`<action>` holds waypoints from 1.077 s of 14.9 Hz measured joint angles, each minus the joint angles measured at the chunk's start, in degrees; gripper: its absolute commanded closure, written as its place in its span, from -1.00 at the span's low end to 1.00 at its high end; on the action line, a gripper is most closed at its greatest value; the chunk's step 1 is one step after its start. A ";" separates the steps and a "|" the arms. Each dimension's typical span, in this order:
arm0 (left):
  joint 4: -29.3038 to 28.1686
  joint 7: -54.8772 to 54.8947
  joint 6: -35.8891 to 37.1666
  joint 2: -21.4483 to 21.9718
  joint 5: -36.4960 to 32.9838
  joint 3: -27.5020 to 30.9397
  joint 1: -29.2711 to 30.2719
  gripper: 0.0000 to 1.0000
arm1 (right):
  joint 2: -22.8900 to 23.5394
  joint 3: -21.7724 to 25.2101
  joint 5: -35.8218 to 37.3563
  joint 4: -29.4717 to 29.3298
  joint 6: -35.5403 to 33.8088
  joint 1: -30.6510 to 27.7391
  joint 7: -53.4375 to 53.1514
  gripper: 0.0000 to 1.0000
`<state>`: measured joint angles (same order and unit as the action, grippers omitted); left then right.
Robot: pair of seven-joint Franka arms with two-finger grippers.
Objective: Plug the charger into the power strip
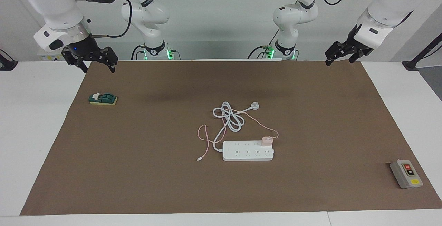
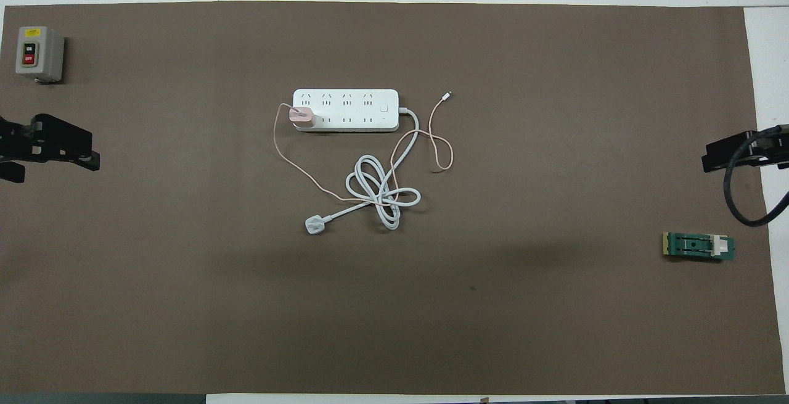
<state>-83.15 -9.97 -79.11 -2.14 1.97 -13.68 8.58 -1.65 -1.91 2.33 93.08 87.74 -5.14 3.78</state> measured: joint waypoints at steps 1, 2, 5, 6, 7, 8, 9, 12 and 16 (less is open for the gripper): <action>-1.41 0.01 -2.51 0.61 0.00 0.77 -0.63 -1.00 | 0.00 0.00 0.00 0.00 0.00 0.00 0.00 -1.00; -2.49 0.02 -3.32 1.20 0.00 1.67 -1.73 -1.00 | 0.00 0.00 0.00 0.00 0.00 0.00 0.00 -1.00; -4.39 0.33 -3.09 4.15 -0.01 4.84 -5.44 -1.00 | 0.00 0.00 0.00 0.00 0.00 0.00 0.00 -1.00; -4.80 0.39 -3.04 4.89 -0.01 5.43 -6.10 -1.00 | 0.00 0.00 0.00 0.00 0.00 0.00 0.00 -1.00; -5.16 0.59 -3.04 5.24 -0.01 5.75 -6.44 -1.00 | 0.00 0.00 0.00 0.00 0.00 0.00 0.00 -1.00; -5.45 0.98 -3.04 5.23 -0.01 5.95 -6.66 -1.00 | 0.00 0.00 0.00 0.00 0.00 0.00 0.00 -1.00; -5.88 1.35 -3.03 4.78 -0.01 5.99 -6.70 -1.00 | 0.00 0.00 0.00 0.00 0.00 0.00 0.00 -1.00; -5.51 2.93 -3.19 2.43 -0.02 6.35 -6.66 -1.00 | 0.00 0.00 0.00 0.00 0.00 0.00 0.00 -1.00; -5.74 5.30 -3.58 2.27 -0.03 6.58 -6.58 -1.00 | 0.00 0.00 0.00 0.00 0.00 0.00 0.00 -1.00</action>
<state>-88.88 -4.67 -82.68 0.13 1.94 -7.10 2.01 -1.66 -1.91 2.33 93.08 87.74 -5.14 3.78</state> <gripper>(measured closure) 0.000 0.000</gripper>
